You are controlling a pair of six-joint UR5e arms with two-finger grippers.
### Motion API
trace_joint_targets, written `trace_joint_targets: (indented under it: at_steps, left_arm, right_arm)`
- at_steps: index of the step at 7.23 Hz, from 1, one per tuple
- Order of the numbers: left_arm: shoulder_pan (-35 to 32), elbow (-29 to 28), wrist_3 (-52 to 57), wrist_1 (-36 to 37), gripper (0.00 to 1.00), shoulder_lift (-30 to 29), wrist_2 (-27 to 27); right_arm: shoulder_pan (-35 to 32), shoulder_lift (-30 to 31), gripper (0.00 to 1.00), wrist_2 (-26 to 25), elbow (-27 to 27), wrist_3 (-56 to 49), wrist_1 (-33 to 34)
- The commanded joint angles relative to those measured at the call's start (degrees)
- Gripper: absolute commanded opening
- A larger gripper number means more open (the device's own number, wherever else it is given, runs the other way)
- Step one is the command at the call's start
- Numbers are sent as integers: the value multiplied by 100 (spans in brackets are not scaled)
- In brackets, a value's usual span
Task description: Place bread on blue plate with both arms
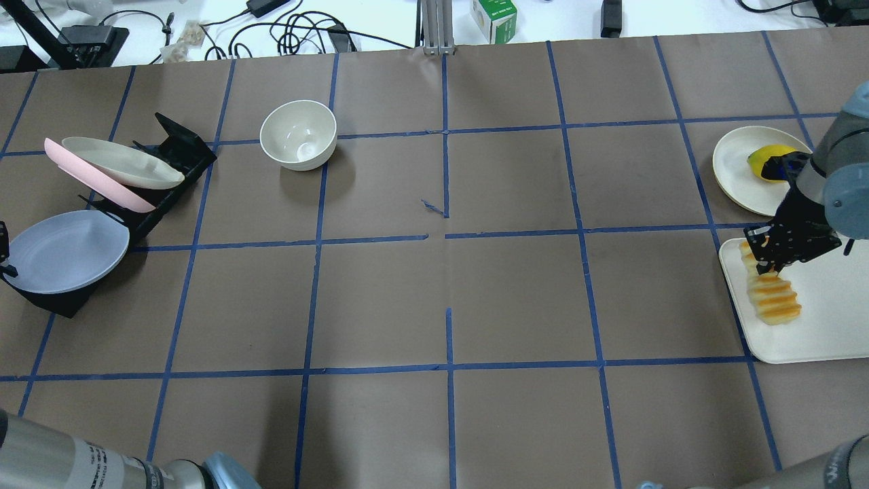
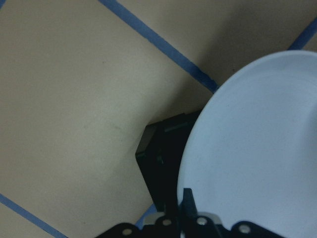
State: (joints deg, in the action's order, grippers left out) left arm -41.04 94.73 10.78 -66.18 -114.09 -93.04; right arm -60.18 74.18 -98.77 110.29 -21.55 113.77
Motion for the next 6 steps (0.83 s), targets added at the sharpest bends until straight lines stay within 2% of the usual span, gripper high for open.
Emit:
trace_joint_targets:
  at_steps: [1,2,3,6]
  left_arm:
    - [35,-77,72,-157,0,97,-21]
    - [26,-129,82,-332,0,210,-134]
    - [-8,-243,73,-847,0,481,-370]
    - [27,-218,-31,-2692,0,1395,-478]
  right_arm:
    - [-11,9,0,25,-769,11,-949]
    - [-29,17,0,42,-1112,45,-1249]
    - [-64,18,0,95,-1333,185,-1574]
    - [-134,35,0,121,-1458,309,-1753]
